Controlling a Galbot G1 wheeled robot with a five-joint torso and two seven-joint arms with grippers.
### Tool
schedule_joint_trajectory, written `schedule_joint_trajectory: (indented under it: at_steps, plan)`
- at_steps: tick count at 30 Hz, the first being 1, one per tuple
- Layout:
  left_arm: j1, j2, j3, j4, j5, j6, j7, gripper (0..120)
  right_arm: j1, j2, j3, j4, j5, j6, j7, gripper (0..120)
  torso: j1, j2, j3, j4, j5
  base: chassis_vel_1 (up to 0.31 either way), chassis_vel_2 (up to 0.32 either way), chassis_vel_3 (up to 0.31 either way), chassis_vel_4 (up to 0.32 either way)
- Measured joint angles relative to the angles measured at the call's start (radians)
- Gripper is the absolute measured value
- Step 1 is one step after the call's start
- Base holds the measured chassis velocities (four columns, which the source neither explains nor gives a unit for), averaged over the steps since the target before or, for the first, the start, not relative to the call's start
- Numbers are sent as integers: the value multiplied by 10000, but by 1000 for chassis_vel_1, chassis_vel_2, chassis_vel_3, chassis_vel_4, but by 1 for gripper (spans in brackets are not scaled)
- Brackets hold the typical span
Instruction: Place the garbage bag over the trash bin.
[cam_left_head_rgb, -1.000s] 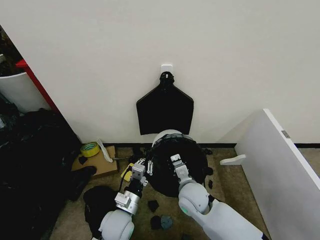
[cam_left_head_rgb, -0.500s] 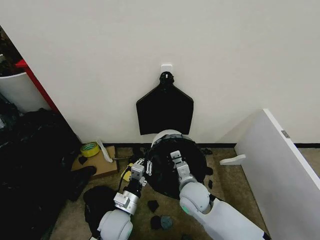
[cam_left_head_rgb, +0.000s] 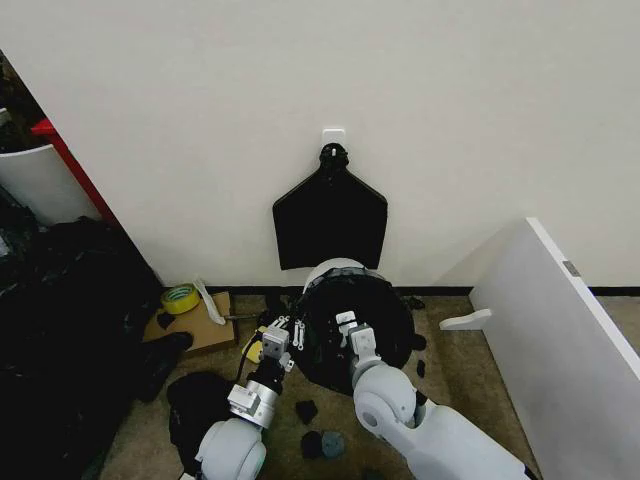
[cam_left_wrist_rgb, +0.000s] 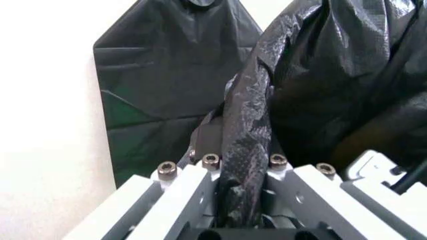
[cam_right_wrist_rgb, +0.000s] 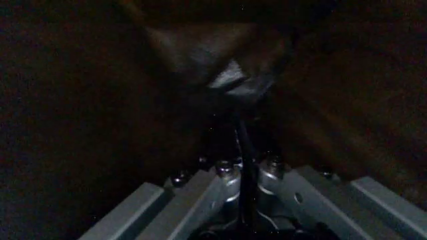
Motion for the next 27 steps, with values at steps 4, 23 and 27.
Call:
schedule_joint_trajectory:
  at_steps: [4,23,27]
  plan:
    - [60,-25,0,-104,13,1,6,3,11,-15,45,-352,-826,2,-147,0,0,0,0,-1,0,0,0,0,0]
    - [41,21,-38,-73,-122,94,2,3,-926,-444,225,688,-1938,2208,-1178,0,0,0,-1,-1,-1,0,0,0,0]
    - [14,32,-41,-32,-228,161,-15,3,-1054,-520,221,861,-2060,2414,-1309,0,0,0,-1,-1,-1,0,0,0,0]
